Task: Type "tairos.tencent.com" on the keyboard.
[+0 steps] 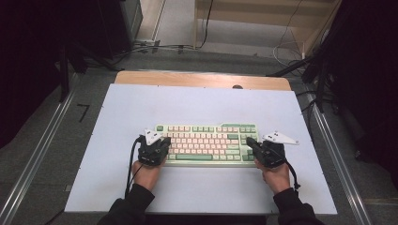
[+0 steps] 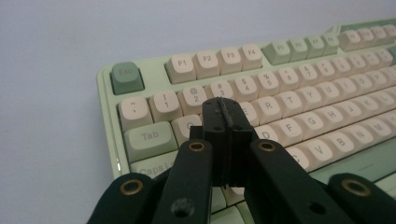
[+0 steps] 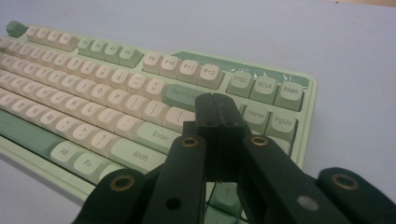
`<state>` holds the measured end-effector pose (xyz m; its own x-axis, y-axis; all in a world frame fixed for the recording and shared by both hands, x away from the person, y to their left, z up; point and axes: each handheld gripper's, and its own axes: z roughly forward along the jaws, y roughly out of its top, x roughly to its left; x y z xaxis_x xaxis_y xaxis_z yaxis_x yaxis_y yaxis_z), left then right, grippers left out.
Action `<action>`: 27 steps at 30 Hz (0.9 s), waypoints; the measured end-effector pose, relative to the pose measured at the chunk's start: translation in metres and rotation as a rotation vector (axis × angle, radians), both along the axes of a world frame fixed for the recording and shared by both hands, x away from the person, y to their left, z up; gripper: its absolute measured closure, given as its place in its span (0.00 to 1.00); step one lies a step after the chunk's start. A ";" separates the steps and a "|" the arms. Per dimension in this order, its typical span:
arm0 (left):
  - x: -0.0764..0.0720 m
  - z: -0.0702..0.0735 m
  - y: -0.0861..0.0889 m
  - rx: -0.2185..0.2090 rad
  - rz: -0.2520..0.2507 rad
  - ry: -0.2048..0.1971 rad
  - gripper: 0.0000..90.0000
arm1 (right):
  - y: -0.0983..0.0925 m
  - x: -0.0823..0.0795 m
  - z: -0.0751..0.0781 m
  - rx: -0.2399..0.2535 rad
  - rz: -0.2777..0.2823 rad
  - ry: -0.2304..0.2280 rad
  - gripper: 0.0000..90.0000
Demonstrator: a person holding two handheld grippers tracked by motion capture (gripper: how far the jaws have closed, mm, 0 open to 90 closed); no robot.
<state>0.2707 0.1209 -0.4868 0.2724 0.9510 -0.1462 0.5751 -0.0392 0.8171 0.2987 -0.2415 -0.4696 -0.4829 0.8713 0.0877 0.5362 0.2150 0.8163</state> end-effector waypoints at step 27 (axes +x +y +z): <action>0.000 0.003 -0.007 -0.031 -0.033 -0.007 1.00 | 0.006 0.000 -0.001 -0.005 0.013 0.001 0.97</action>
